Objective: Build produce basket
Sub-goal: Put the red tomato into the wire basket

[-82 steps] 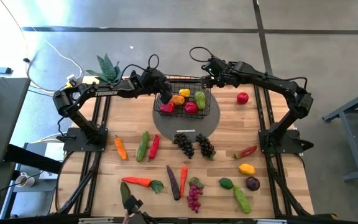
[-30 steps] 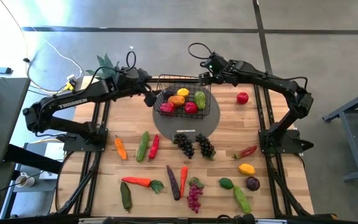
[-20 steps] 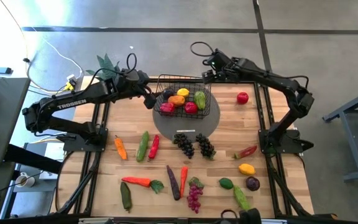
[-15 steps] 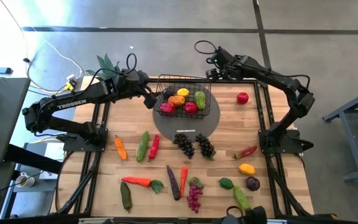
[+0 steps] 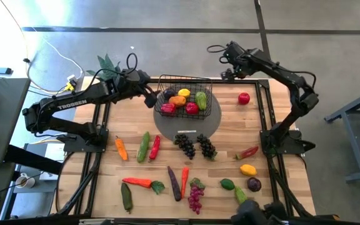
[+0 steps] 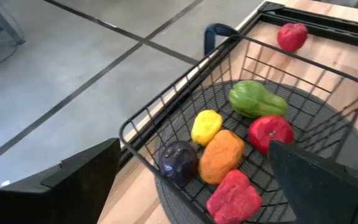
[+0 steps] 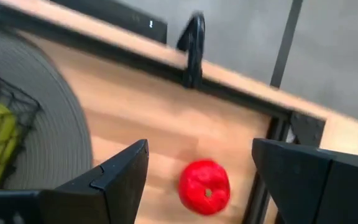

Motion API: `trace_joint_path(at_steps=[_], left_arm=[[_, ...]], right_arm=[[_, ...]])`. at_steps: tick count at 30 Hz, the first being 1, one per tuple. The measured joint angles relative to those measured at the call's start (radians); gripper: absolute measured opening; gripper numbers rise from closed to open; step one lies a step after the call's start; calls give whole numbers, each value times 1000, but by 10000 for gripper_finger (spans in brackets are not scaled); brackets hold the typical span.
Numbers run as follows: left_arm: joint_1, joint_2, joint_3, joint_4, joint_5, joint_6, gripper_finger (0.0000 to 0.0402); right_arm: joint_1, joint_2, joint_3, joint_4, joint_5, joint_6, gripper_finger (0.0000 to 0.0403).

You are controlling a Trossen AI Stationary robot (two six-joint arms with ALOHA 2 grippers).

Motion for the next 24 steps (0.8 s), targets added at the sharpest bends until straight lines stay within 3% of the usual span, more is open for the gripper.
trace_joint_path(at_steps=[15, 24], left_arm=[[0, 0, 0, 3, -48, 0, 397], [0, 1, 0, 3, -51, 0, 397]], right_arm=[[-174, 37, 0, -151, -221, 91, 271], [-194, 130, 0, -231, -237, 90, 271]])
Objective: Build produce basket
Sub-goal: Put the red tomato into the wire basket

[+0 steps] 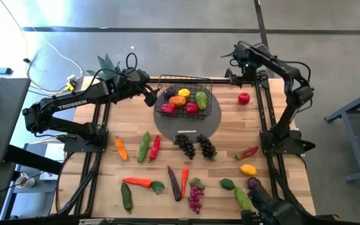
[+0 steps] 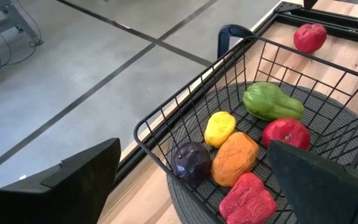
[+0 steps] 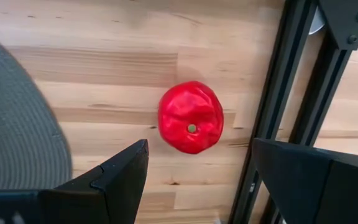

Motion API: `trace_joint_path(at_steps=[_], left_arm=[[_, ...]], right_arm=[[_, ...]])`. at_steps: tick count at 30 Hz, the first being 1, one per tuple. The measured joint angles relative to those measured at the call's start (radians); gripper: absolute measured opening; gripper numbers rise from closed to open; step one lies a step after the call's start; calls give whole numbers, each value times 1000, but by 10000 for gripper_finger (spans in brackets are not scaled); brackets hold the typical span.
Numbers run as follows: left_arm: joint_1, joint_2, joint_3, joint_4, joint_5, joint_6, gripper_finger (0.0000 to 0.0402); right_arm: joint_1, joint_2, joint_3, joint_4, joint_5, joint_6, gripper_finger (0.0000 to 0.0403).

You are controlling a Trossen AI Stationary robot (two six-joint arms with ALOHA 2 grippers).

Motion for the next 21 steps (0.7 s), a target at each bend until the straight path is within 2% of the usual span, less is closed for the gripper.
trace_joint_path(at_steps=[14, 21], left_arm=[[0, 0, 0, 1, -12, -1, 397], [0, 0, 0, 1, -19, 1, 397]], right_arm=[[0, 63, 0, 2, 2, -82, 271], [-38, 85, 0, 10, -77, -112, 271]])
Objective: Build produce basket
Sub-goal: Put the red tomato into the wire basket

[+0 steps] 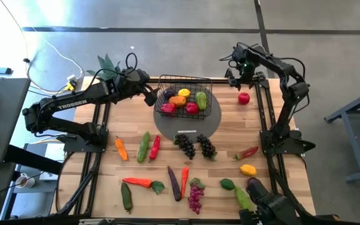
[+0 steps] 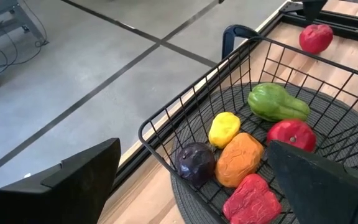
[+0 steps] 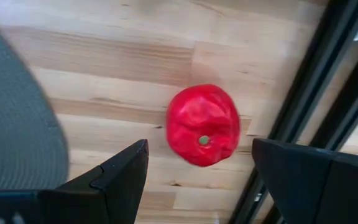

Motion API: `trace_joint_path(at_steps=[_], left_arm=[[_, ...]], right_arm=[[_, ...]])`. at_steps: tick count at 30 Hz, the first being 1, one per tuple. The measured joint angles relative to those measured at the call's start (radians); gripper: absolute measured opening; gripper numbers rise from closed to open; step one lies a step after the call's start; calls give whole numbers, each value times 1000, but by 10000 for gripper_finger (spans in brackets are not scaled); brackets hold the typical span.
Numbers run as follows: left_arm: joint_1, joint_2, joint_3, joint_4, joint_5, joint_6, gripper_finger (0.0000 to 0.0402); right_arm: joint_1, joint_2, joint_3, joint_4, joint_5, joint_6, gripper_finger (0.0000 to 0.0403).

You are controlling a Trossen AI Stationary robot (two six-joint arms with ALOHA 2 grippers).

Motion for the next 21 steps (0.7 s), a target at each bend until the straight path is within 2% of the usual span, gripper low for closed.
trace_joint_path(at_steps=[7, 21], left_arm=[[0, 0, 0, 0, 1, 67, 397], [0, 0, 0, 0, 8, 67, 397]], right_arm=[[0, 35, 0, -22, 0, 22, 271], [-1, 37, 0, -64, 13, 42, 271]])
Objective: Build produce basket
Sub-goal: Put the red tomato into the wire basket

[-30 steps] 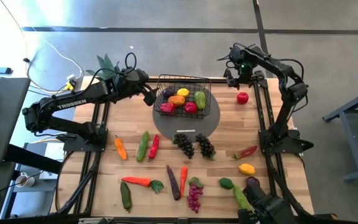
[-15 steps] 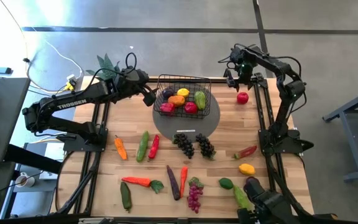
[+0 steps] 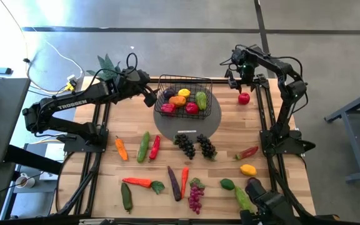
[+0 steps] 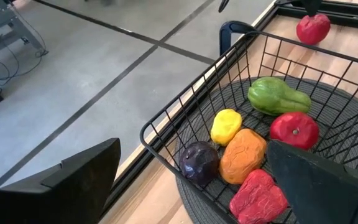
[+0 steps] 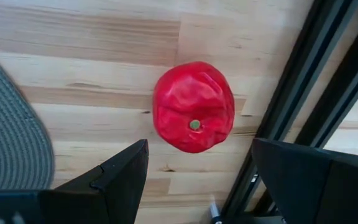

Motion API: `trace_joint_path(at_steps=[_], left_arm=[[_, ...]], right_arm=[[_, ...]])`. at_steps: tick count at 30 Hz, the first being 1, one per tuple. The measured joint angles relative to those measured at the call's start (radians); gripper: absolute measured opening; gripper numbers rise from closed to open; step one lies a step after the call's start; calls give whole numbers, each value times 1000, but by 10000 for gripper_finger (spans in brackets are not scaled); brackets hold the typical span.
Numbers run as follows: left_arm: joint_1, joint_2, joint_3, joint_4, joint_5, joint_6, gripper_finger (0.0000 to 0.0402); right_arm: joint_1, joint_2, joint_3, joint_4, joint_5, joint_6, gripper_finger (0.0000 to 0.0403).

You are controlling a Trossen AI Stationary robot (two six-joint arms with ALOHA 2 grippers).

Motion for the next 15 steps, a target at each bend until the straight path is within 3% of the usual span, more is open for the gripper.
trace_joint_path(at_steps=[15], left_arm=[[0, 0, 0, 0, 0, 0, 397]], right_arm=[[-7, 0, 0, 60, 18, -25, 271]])
